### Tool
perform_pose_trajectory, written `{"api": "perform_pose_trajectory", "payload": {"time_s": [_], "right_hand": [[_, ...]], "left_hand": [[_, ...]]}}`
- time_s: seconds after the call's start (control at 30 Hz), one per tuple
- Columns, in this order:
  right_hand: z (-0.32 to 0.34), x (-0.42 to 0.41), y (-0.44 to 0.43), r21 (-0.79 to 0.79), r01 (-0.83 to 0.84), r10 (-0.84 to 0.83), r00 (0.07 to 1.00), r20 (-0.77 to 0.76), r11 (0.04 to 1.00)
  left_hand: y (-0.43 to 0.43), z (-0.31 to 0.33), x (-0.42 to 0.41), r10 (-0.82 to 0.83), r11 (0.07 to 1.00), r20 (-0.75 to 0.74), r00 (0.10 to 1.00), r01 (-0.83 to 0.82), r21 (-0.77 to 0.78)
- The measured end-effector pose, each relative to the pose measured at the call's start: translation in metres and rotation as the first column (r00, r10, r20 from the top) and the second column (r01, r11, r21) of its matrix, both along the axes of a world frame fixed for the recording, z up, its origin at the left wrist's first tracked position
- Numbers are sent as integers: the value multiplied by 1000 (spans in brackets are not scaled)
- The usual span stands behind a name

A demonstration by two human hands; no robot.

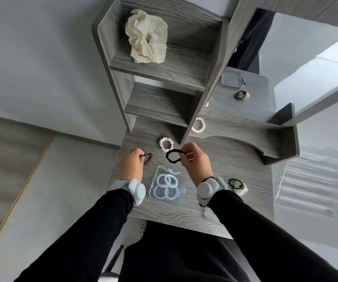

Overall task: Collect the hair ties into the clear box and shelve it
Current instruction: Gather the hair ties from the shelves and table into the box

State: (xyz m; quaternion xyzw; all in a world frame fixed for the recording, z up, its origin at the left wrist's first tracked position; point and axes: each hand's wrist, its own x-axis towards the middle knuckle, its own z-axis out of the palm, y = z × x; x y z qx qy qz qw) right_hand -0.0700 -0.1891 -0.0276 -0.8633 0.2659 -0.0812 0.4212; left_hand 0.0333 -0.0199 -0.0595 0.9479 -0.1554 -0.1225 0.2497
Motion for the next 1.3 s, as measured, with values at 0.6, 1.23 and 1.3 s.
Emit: {"api": "perform_pose_trajectory", "payload": {"time_s": [0.6,1.23,1.3], "right_hand": [[-10,-22,58,-98,-350,285,871,-400,931],[3,-63,-3,-169,-139,83,950,-302,976],[2,-64,-9,-154,-126,74,949,-306,980]], "left_hand": [[13,59,-26,-54,970,115,992,79,-228],[-37,43,-63,-374,917,-272,887,398,36],[-42,39,-61,-358,923,-255,898,382,47]]}}
